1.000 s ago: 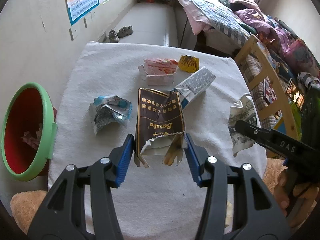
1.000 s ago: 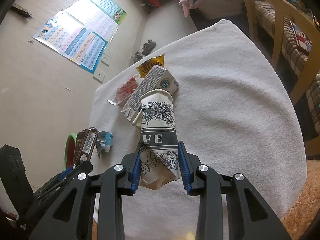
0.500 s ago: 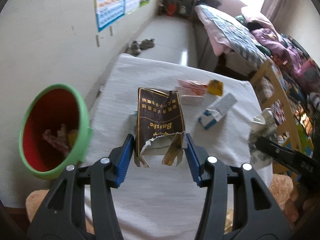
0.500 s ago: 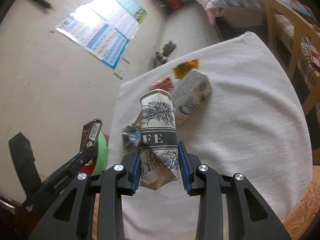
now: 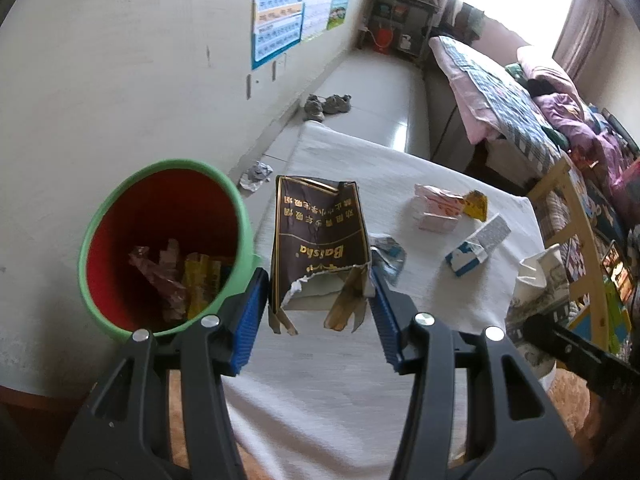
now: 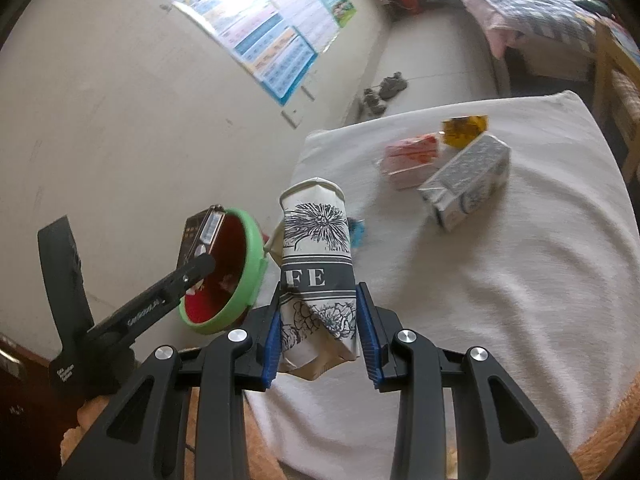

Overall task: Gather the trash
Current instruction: 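Lift the paper cup and brown wrapper and carry them toward the bin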

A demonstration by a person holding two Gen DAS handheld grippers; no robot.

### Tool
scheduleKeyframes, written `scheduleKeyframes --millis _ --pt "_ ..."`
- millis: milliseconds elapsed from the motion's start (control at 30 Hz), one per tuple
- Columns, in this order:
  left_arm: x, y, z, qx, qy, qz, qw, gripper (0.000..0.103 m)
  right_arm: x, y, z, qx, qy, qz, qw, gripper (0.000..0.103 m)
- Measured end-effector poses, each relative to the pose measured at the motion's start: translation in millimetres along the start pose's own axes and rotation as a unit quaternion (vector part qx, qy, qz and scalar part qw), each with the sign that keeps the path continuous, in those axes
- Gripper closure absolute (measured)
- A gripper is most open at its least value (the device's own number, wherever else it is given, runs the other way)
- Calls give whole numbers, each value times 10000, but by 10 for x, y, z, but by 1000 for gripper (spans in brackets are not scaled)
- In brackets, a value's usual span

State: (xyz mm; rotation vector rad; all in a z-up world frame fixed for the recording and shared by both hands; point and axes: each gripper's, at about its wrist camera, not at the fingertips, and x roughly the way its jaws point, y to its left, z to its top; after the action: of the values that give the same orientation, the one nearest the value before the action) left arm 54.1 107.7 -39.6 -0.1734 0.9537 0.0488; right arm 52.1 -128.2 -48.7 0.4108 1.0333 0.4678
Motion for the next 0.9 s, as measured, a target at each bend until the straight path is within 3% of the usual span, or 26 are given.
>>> scheduleKeyframes --millis 567,900 --pt "-155 479 -24 -439 -192 57 9988 54 199 414 18 -440 144 -43 9989 70" --pt "-270 945 -15 -765 -372 241 9961 54 402 902 133 -919 146 -12 9957 70"
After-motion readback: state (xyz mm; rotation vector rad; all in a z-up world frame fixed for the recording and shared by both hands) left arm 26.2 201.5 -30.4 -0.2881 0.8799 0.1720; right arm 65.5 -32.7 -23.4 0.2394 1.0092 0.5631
